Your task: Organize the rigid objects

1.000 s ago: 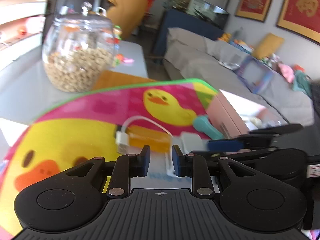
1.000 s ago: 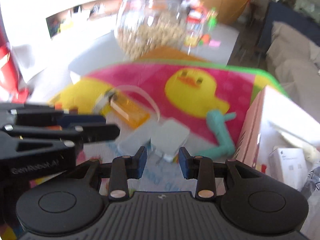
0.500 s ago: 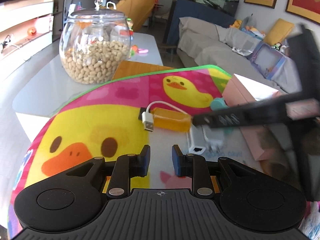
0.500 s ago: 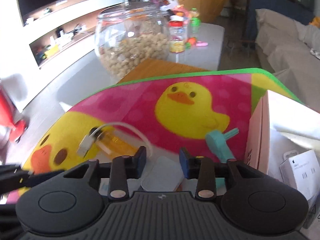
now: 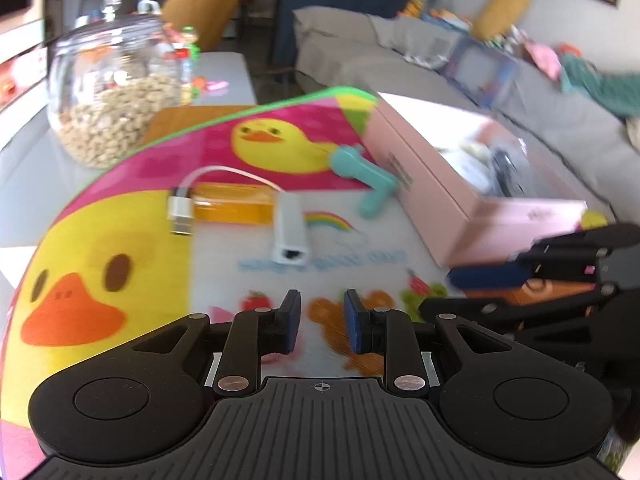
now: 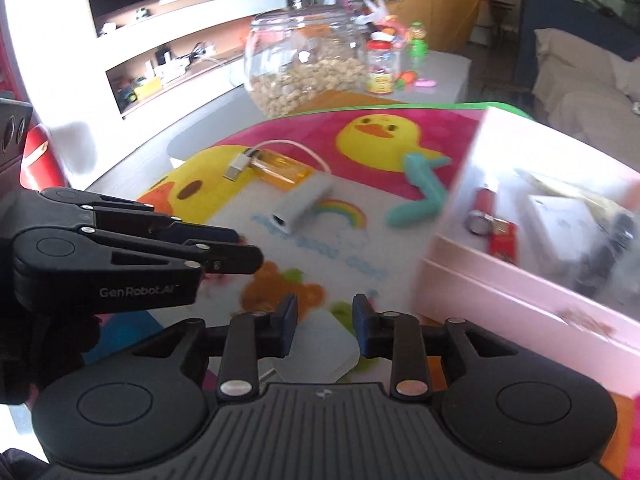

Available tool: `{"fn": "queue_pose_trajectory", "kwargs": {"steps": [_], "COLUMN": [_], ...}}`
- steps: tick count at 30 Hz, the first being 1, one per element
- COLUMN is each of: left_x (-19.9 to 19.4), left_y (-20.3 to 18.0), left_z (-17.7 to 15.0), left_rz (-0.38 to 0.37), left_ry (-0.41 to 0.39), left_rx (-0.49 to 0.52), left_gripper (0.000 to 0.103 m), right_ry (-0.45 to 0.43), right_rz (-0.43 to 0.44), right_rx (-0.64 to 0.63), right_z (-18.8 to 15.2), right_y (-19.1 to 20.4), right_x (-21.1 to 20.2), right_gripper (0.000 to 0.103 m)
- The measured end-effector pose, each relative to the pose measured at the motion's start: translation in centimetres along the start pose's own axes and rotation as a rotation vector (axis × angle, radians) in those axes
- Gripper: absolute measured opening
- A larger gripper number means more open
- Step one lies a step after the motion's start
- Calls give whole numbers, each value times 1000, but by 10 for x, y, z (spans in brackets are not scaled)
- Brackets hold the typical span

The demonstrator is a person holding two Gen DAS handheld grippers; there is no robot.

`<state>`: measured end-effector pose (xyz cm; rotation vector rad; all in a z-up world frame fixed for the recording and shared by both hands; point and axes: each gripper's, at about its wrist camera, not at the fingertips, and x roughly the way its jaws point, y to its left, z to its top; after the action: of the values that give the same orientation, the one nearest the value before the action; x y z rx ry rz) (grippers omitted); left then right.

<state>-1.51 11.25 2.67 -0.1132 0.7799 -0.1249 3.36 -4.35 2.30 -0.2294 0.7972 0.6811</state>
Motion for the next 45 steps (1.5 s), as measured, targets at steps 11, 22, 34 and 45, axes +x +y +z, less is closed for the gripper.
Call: {"fn": "queue_pose_trajectory", "kwargs": {"steps": [11, 22, 34, 45], "left_x": [16, 7, 61, -4], "left_y": [-39, -10, -15, -27], "left_z": [2, 22, 48, -14], "left_rz": [7, 176, 215, 11], "left_ry": [19, -70, -26, 35], "left_rx": [86, 73, 48, 251], "left_gripper": [27, 27, 26, 24], "right_ry": [-46, -88, -65, -37], "right_rz": [-132, -91, -86, -67], "right_rx": [105, 94, 56, 20], "right_z": [-41, -51, -50, -49], "right_y": [-45, -37, -31, -30], "right_x": [-17, -14, -11, -9], "right_gripper": [60, 90, 97, 103]}}
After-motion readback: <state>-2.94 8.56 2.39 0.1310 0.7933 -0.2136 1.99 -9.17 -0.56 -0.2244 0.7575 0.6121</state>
